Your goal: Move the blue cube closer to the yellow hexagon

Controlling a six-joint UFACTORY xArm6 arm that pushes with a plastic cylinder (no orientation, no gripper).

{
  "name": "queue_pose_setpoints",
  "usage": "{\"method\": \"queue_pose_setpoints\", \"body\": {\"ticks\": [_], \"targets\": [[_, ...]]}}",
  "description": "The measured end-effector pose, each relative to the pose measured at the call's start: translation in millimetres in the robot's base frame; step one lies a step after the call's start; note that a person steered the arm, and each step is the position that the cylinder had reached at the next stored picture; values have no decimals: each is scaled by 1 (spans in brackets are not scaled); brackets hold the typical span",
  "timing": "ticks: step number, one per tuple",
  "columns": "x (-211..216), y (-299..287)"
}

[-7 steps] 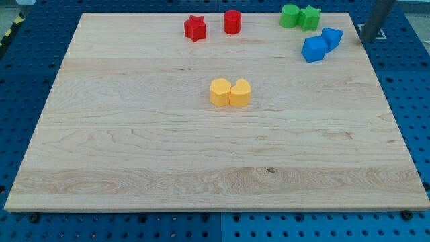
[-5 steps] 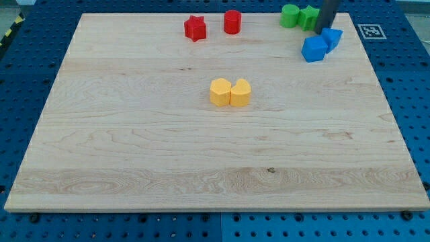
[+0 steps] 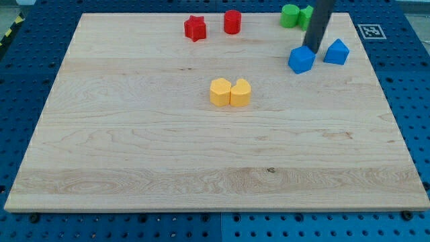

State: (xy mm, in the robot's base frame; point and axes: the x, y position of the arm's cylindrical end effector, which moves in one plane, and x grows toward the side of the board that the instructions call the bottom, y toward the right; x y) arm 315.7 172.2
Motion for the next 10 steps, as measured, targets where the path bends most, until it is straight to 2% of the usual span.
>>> {"method": "queue_pose_setpoints", "body": {"ticks": [2,3,7,9,10], "targets": [[44,19],[46,-12],[38,-118],[-5,-133],[-2,-158]]}}
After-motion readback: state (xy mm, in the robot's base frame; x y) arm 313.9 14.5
